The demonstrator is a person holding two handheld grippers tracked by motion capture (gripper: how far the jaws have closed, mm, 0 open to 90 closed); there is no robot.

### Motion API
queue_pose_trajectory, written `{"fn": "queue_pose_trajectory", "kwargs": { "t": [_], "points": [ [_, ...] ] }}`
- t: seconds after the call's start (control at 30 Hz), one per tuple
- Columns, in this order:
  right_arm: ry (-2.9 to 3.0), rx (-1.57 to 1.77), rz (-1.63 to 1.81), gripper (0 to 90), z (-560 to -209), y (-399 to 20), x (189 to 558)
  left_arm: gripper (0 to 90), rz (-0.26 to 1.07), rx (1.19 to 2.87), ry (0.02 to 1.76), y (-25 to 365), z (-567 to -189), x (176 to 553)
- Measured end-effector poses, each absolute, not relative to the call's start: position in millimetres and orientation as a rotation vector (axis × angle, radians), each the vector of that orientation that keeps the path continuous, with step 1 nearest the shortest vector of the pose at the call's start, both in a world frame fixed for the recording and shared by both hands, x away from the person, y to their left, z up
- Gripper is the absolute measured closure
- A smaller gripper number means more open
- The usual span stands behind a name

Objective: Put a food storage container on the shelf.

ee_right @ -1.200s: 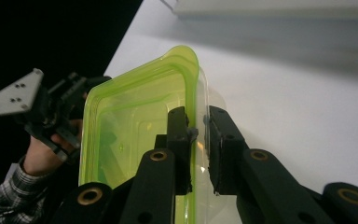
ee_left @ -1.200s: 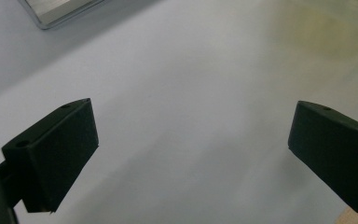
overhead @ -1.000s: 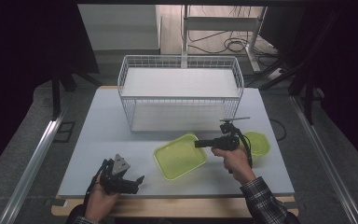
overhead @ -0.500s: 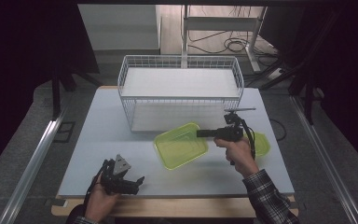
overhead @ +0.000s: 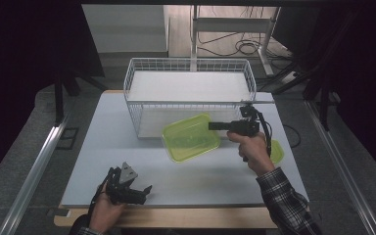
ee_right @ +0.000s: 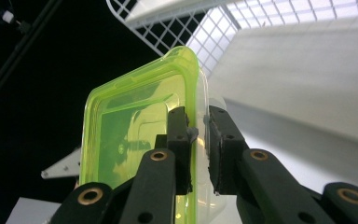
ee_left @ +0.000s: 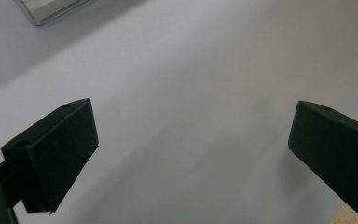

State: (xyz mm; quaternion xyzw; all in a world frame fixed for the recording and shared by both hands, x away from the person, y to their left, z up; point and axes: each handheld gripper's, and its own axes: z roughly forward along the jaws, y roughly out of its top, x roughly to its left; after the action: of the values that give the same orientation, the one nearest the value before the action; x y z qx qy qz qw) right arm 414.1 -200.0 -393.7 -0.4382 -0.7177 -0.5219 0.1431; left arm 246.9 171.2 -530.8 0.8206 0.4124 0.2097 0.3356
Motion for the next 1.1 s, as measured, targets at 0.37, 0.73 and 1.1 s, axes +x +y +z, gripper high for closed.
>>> {"fn": "queue_pose_trajectory", "kwargs": {
  "t": [0.37, 0.73, 1.1],
  "points": [
    [-2.068, -1.278, -1.585, 80.0, -353.0, -196.4, 426.7, 0.9, 0.544, 2.129, 1.076, 171.1, -530.4, 246.8],
    [-2.068, -1.318, -1.619, 80.0, -336.5, -191.0, 442.6, 0.9, 0.543, 2.127, 1.076, 170.5, -530.4, 246.8],
    [-2.046, -1.376, -1.690, 80.0, -316.5, -186.6, 462.2, 0.9, 0.536, 2.125, 1.071, 171.3, -530.3, 247.0]
  ]
}}
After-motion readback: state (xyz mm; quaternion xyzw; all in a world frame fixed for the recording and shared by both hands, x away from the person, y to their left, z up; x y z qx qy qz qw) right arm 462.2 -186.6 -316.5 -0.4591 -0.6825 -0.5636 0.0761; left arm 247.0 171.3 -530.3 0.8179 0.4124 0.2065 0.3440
